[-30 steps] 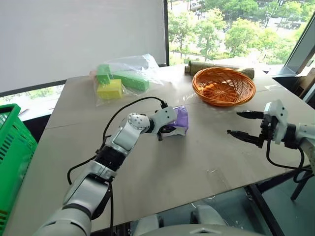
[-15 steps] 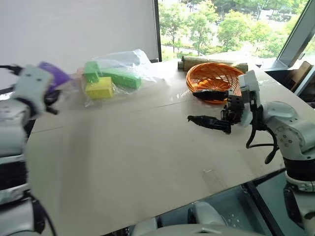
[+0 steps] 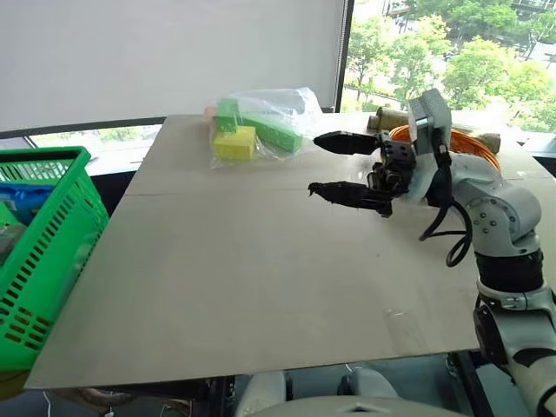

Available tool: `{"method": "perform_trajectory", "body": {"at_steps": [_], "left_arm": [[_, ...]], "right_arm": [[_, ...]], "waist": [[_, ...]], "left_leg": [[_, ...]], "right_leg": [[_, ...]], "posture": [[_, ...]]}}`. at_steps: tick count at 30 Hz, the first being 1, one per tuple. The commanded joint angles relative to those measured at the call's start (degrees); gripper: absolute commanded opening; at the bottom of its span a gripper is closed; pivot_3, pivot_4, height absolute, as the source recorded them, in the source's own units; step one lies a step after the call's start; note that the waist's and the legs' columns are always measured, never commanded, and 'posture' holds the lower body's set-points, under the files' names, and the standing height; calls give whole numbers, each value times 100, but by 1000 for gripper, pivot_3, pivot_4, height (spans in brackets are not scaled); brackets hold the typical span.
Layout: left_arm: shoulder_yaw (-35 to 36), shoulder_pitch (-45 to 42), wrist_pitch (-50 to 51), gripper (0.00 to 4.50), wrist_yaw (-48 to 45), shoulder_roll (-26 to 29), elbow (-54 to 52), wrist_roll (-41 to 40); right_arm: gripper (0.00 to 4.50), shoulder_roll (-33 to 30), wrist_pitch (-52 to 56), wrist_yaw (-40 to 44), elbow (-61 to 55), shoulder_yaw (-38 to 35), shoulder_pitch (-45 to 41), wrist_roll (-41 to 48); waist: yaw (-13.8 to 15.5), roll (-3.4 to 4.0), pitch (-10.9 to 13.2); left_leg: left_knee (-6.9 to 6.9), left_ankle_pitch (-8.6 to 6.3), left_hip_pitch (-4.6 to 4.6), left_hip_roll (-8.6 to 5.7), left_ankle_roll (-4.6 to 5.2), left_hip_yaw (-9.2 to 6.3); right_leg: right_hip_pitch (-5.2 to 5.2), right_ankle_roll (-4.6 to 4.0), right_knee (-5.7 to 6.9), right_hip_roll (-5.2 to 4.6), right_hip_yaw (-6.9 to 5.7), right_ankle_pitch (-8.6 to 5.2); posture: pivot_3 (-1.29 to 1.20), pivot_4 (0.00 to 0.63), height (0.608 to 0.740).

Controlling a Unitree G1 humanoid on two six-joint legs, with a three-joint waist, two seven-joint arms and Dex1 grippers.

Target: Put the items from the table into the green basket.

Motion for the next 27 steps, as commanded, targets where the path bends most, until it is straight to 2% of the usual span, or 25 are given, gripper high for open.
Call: {"method": "perform_trajectory", "body": {"at_steps": [1,2,5,10,14,18,22,27], "left_arm": [[-141,-65,-372,1388,47,-17,-11,-252],[-170,-70,-415,1388,53,-22,28,-290],[-223,-77,-537,2324,56,-29,124,-437],[-197,-134,-629,4489,151,-83,233,-713],[-171,-8,-801,4489,-137,-419,-331,-1167],[-442,632,-785,4489,-760,-1316,-2009,-1895],[-1345,1588,-180,4489,-610,-2603,-4196,-2495],[-2377,2430,255,4489,-165,-3749,-5895,-3001]], "right_arm": [[4500,-50,-92,19,-117,-63,-86,10],[4500,-52,-86,14,-128,-69,-79,4],[4500,-114,-95,14,-174,-71,-11,-52],[4500,-158,-100,-22,-184,-86,38,-71],[4500,-249,-183,3,-127,-64,144,-206],[4500,-406,-526,-29,204,-119,521,-607],[4500,-654,-1525,10,951,-211,1242,-1370],[4500,-796,-2300,45,1851,-492,1836,-1726]], "waist": [[-15,-16,-10],[-33,-25,-16],[-87,-38,-25],[-229,-37,-24],[-305,-32,-26],[-339,-34,-29],[-310,-38,-60],[-306,-25,-60]], "left_leg": [[-1,0,0,1,0,0],[-4,0,-1,2,0,0],[-18,0,-6,7,0,1],[-45,3,-4,7,-2,9],[-46,5,-4,9,-2,11],[-46,4,-4,9,-4,16],[-43,4,0,1,-2,19],[-43,18,12,8,23,20]], "right_leg": [[0,3,-1,0,-4,1],[-2,7,-2,0,-7,4],[-9,13,-9,-1,-20,7],[-11,12,-24,-4,-25,7],[-12,12,-24,-4,-28,7],[-10,12,-29,-11,-29,7],[8,14,-44,-18,-29,8],[13,14,-36,-6,-28,7]], "posture": [[100,0,740],[100,0,740],[82,0,740],[70,0,740],[68,0,740],[67,0,740],[76,0,740],[73,0,740]]}}
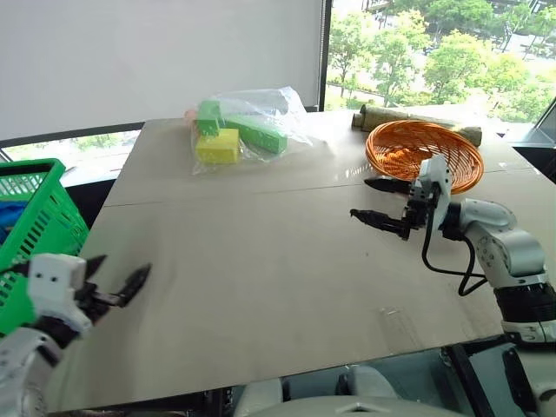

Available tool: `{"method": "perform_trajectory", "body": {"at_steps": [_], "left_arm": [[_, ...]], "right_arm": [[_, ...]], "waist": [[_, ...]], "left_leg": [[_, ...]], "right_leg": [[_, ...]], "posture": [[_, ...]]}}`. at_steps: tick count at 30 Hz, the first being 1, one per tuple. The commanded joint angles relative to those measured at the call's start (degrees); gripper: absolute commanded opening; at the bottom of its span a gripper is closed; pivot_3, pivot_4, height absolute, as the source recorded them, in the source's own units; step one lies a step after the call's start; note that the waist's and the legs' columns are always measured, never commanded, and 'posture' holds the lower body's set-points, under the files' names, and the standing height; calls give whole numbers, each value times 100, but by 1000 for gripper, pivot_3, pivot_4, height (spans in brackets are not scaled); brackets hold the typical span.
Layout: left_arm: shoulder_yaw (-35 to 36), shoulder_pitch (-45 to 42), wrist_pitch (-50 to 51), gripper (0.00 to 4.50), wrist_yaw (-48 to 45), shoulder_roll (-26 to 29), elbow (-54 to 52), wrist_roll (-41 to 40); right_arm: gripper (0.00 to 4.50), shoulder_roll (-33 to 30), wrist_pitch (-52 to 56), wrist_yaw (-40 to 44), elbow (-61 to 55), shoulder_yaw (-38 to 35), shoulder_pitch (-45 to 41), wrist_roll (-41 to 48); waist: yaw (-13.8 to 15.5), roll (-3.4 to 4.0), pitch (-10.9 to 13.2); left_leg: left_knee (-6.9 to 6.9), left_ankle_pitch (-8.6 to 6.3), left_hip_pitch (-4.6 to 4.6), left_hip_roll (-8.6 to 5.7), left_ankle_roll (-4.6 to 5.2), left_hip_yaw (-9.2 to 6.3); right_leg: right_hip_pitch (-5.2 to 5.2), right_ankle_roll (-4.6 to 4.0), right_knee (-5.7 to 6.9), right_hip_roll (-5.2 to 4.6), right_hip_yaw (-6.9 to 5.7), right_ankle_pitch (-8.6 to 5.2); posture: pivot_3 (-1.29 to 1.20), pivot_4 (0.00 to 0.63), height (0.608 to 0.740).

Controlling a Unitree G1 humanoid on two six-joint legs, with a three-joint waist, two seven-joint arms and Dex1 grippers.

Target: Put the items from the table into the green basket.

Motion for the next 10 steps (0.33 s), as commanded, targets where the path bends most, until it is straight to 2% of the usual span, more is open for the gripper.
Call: {"method": "perform_trajectory", "body": {"at_steps": [1,5,10], "left_arm": [[-675,377,77,4489,281,-343,-1110,-163],[-1493,790,-238,4489,530,-646,-1217,347],[-1678,791,-768,4489,658,-668,-754,733]], "right_arm": [[4500,-140,-529,53,389,-338,98,-156],[4500,-232,-1043,167,845,-280,300,-469],[4500,-166,-1544,181,1423,-305,306,-693]], "waist": [[12,29,3],[36,103,4],[98,120,32]], "left_leg": [[0,1,3,3,0,0],[3,2,36,8,3,5],[8,4,120,35,7,7]], "right_leg": [[1,-1,7,4,0,0],[29,-5,14,24,8,-3],[110,-40,3,93,23,-27]], "posture": [[73,0,740],[62,0,740],[64,0,740]]}}
